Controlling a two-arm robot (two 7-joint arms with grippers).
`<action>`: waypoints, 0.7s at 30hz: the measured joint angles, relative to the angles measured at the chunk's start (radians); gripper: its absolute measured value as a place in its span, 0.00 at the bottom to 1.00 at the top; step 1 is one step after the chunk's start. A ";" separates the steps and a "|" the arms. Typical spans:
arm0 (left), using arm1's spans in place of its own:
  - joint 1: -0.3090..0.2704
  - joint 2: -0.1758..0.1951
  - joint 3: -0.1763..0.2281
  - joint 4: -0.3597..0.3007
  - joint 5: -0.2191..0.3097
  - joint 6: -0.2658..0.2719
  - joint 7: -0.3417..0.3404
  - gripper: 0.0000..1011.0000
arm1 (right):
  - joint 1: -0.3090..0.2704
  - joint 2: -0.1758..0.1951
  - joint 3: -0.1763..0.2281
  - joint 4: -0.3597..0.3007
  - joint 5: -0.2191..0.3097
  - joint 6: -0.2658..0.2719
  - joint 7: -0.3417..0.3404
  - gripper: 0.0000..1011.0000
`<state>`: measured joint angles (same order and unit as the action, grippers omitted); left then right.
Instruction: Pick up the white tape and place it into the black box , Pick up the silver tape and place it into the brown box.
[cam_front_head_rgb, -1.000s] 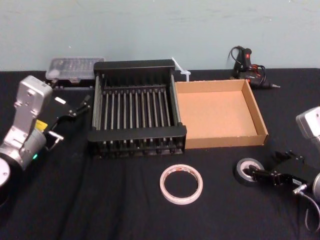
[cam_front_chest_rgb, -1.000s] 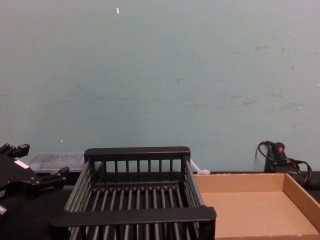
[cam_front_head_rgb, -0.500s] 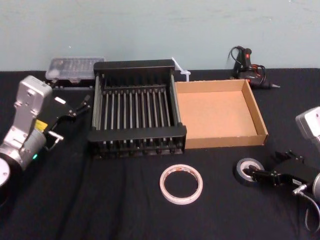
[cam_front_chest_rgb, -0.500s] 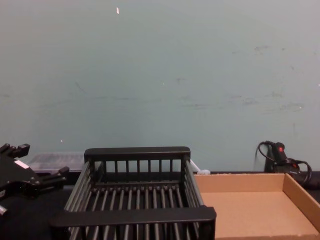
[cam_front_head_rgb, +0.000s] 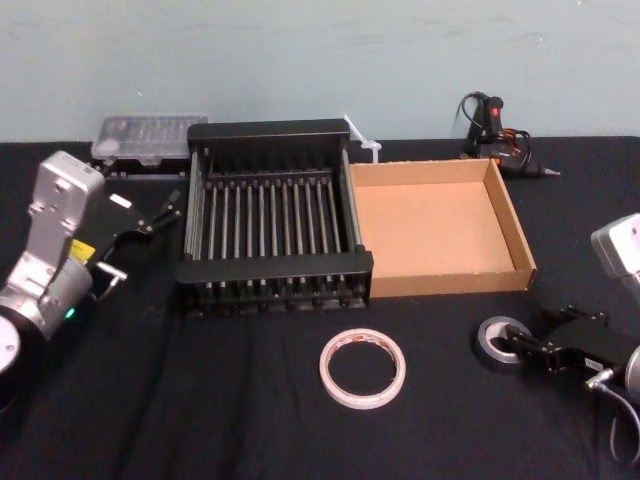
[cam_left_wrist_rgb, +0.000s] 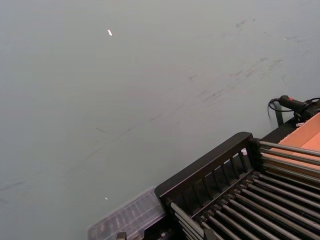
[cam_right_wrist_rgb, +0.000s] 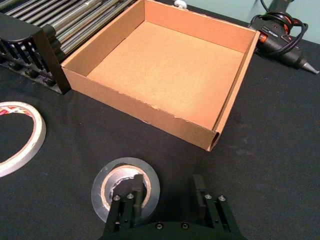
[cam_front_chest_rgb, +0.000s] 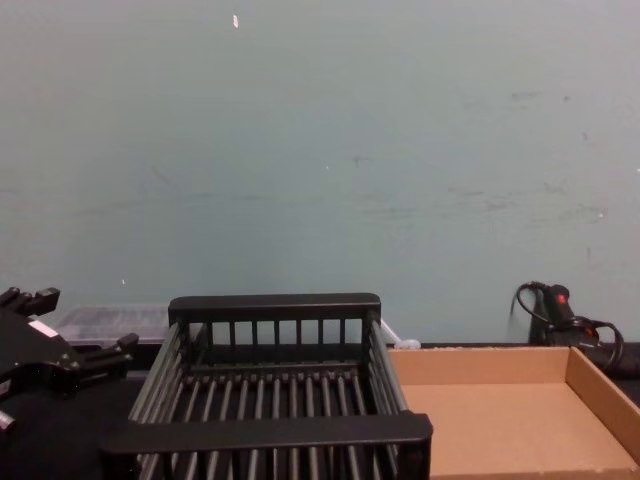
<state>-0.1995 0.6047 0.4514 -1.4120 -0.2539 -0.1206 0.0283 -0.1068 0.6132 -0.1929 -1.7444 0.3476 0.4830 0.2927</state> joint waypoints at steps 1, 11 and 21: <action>0.000 0.000 0.000 0.000 0.000 0.000 0.000 0.99 | 0.000 0.000 0.000 0.000 0.000 0.000 0.000 0.61; 0.000 0.000 0.000 0.000 0.000 0.000 0.000 0.99 | 0.000 0.000 0.000 0.000 0.001 -0.001 -0.001 0.30; 0.000 0.000 0.000 0.000 0.000 0.000 0.000 0.99 | 0.000 0.000 0.000 0.000 0.001 -0.001 -0.001 0.14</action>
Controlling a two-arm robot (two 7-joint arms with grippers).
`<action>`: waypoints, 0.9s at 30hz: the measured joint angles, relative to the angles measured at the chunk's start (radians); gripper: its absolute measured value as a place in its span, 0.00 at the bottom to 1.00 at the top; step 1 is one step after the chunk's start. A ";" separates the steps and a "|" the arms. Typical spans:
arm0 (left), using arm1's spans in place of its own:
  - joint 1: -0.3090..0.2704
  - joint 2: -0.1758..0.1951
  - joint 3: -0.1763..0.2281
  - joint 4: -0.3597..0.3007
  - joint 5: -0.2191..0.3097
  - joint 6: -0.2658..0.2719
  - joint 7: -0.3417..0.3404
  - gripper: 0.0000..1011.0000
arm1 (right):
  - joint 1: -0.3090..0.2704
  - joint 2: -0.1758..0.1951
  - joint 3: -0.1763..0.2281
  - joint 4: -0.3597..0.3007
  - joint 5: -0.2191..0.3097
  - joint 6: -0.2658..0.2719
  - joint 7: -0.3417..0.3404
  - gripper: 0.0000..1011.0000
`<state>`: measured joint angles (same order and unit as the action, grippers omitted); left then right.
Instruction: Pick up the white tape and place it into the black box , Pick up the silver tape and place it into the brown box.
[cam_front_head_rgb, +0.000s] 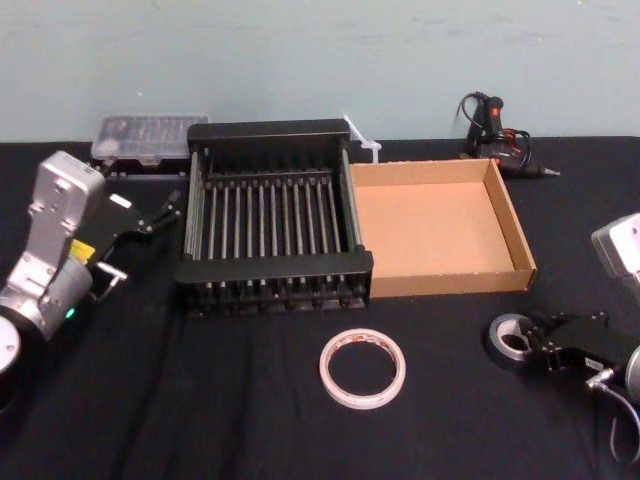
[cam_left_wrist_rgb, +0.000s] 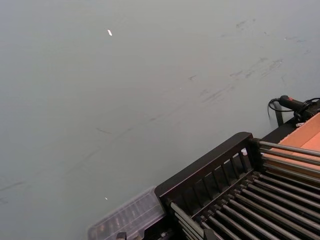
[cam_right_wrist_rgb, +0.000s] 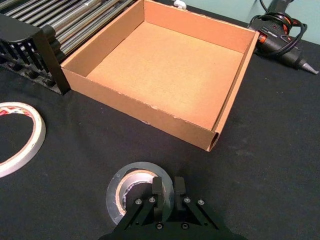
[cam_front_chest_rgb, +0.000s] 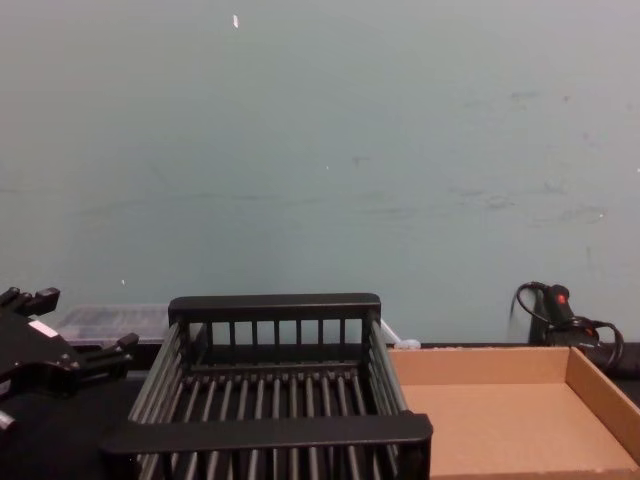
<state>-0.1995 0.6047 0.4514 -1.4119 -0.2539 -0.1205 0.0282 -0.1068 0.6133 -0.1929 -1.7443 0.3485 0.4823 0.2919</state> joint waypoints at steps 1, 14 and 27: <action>0.000 0.000 0.000 0.000 0.000 0.000 0.000 0.99 | 0.000 0.000 0.000 0.000 0.000 0.000 0.000 0.14; 0.000 0.000 0.000 0.000 0.000 0.000 0.000 0.99 | -0.002 0.000 0.003 0.000 -0.001 -0.002 0.004 0.14; 0.000 0.000 0.000 0.000 0.000 0.000 0.000 0.99 | -0.016 -0.002 0.040 -0.043 0.030 -0.015 0.031 0.14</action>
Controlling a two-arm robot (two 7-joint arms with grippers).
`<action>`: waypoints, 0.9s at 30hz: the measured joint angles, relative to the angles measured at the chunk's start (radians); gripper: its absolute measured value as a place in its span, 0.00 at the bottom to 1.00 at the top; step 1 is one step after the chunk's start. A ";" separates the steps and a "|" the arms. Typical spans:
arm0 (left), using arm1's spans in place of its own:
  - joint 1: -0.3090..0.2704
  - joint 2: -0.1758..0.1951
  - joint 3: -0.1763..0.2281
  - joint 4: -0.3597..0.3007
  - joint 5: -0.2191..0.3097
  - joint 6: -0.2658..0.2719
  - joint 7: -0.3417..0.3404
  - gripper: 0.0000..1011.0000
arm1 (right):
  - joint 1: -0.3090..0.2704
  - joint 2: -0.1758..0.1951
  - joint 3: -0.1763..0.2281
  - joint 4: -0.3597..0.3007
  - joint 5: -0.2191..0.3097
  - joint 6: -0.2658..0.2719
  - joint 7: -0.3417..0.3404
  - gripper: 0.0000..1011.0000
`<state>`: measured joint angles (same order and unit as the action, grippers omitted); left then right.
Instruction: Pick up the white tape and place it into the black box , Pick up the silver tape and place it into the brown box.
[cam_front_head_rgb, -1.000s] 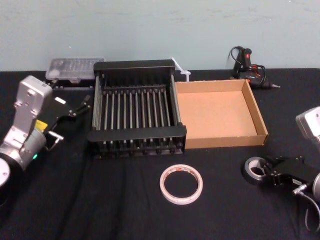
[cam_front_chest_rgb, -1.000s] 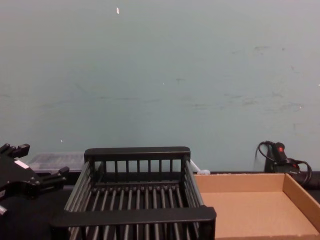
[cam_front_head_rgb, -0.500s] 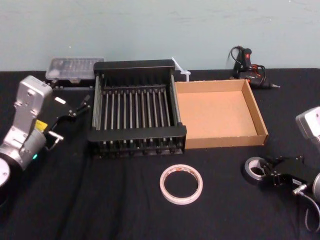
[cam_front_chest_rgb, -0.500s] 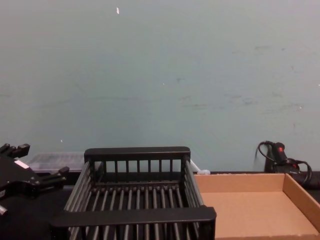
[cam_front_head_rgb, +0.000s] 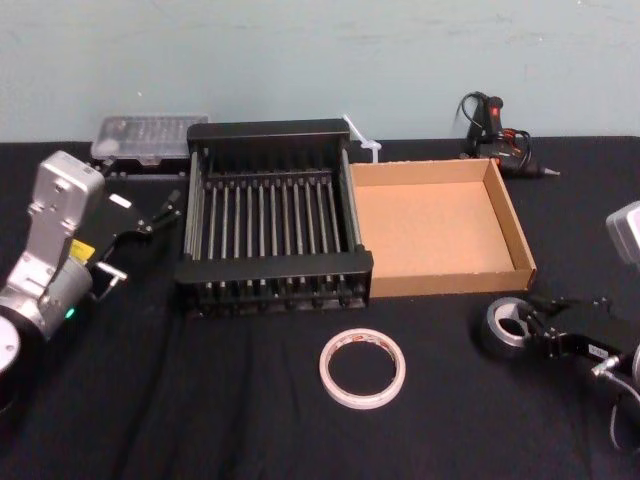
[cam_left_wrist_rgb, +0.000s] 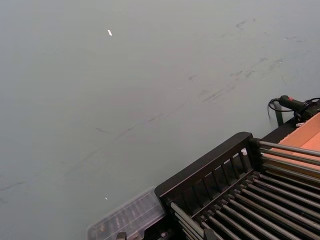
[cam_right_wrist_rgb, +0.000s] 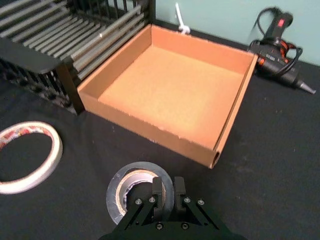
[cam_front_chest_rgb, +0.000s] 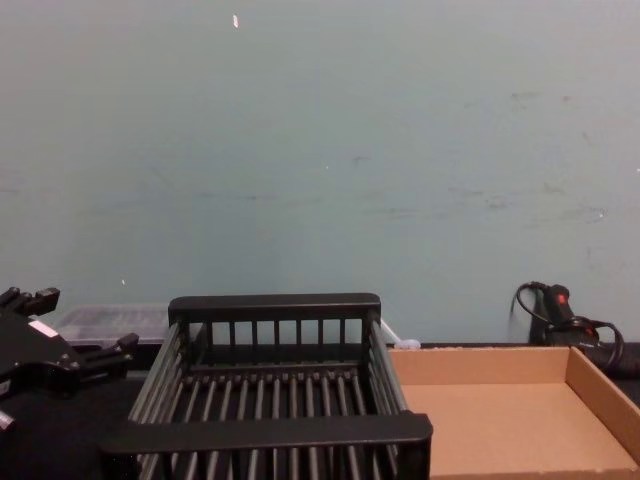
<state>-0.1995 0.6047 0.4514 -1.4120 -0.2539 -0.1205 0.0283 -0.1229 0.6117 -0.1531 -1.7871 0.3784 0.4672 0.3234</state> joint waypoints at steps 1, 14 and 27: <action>0.000 0.000 0.000 0.000 0.000 0.000 0.000 0.99 | 0.000 -0.001 0.002 -0.002 0.003 -0.001 0.000 0.14; 0.000 0.000 0.000 0.000 0.000 0.000 0.000 0.99 | 0.077 -0.038 -0.010 0.026 0.006 -0.024 -0.035 0.14; 0.000 0.000 0.000 0.000 0.000 0.000 0.000 0.99 | 0.210 -0.112 -0.037 0.149 -0.041 -0.031 -0.070 0.14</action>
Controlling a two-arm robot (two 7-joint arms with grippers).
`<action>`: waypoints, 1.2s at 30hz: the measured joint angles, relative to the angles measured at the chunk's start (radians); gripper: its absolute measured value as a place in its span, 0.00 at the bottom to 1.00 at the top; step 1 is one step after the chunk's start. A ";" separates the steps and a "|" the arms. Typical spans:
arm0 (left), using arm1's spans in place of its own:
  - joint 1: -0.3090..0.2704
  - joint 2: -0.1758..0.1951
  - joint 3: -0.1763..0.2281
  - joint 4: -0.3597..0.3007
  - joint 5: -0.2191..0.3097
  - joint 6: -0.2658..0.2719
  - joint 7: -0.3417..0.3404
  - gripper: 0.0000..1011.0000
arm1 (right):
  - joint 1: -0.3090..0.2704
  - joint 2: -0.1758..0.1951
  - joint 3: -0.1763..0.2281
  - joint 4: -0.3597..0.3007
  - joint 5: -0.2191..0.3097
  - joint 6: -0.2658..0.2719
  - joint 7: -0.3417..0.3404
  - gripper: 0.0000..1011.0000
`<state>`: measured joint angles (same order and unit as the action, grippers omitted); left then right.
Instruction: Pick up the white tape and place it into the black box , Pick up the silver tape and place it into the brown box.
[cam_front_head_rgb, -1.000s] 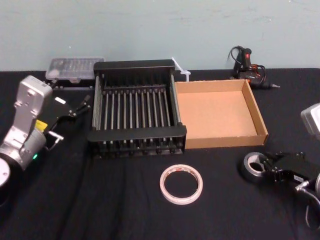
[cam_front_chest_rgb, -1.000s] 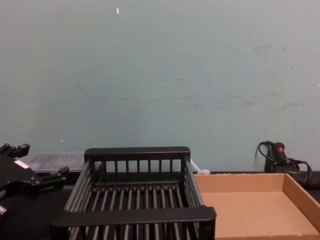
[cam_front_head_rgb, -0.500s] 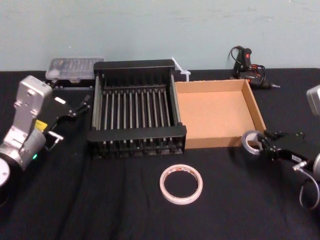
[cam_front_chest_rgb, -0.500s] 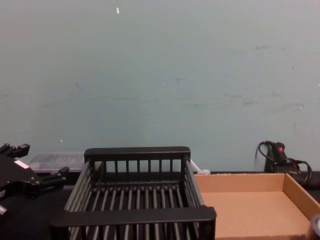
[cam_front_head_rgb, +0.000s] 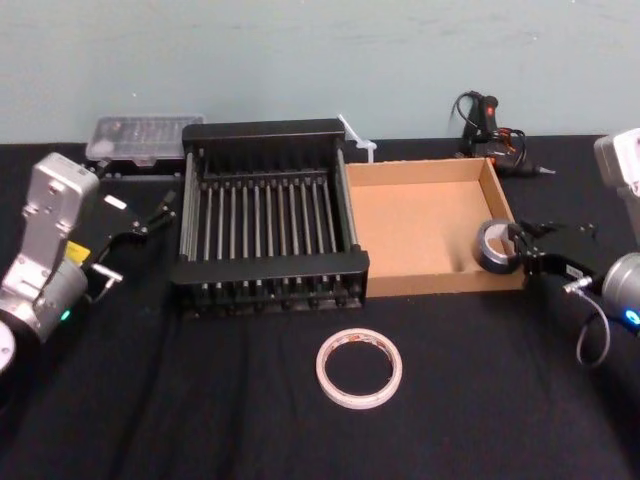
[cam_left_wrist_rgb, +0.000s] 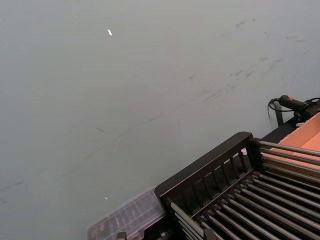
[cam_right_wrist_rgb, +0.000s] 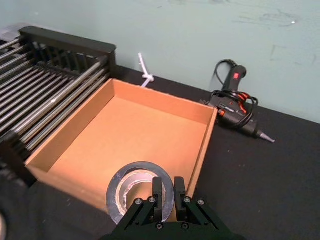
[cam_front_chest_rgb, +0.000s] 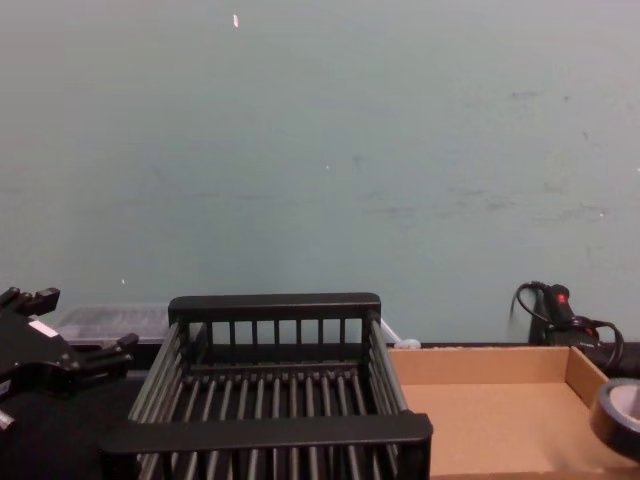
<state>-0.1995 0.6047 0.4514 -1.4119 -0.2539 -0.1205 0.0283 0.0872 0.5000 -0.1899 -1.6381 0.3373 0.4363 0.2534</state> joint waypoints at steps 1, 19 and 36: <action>0.000 0.000 0.000 0.000 0.000 0.000 0.000 0.99 | 0.006 -0.005 -0.001 0.009 -0.002 0.000 -0.001 0.14; 0.000 0.000 0.000 0.000 0.000 0.000 0.000 0.99 | 0.101 -0.070 -0.021 0.123 -0.037 -0.002 0.009 0.14; 0.000 0.000 0.000 0.000 0.000 0.000 0.000 0.99 | 0.099 -0.068 -0.020 0.122 -0.037 -0.002 0.011 0.16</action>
<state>-0.1995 0.6047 0.4514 -1.4120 -0.2539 -0.1205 0.0283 0.1867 0.4317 -0.2102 -1.5164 0.2999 0.4346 0.2639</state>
